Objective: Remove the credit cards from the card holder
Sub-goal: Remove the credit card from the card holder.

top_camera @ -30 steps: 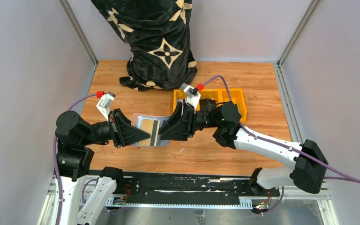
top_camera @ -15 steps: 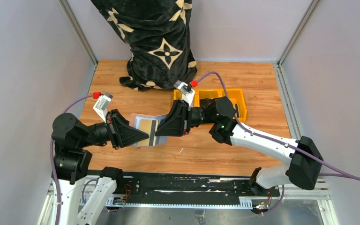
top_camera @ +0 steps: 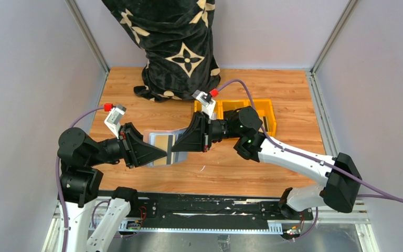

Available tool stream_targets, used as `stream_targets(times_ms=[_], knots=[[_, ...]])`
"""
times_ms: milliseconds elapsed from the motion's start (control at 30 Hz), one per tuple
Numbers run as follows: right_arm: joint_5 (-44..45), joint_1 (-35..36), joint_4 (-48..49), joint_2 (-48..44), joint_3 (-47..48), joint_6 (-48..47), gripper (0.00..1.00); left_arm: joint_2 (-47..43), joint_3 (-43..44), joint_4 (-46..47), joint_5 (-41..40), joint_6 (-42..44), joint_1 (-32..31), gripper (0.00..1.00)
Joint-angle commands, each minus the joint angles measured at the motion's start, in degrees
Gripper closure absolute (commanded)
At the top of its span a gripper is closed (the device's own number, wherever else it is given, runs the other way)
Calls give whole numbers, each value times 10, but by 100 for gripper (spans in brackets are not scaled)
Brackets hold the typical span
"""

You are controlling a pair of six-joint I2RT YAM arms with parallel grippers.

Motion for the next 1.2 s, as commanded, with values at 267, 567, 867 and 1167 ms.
stream_targets(times_ms=[267,567,867,1167], knots=[[25,-20,71,-38,-79,13,100,4,11,47,36,-45,-4,81],[10,-20,65,-63,-84,5,100,4,12,46,36,-41,-4,87],[16,-20,14,-74,-72,-25,100,4,13,37,31,-31,-4,86],[96,26,-24,-79,-79,-79,91,7,15,34,17,-24,-4,87]])
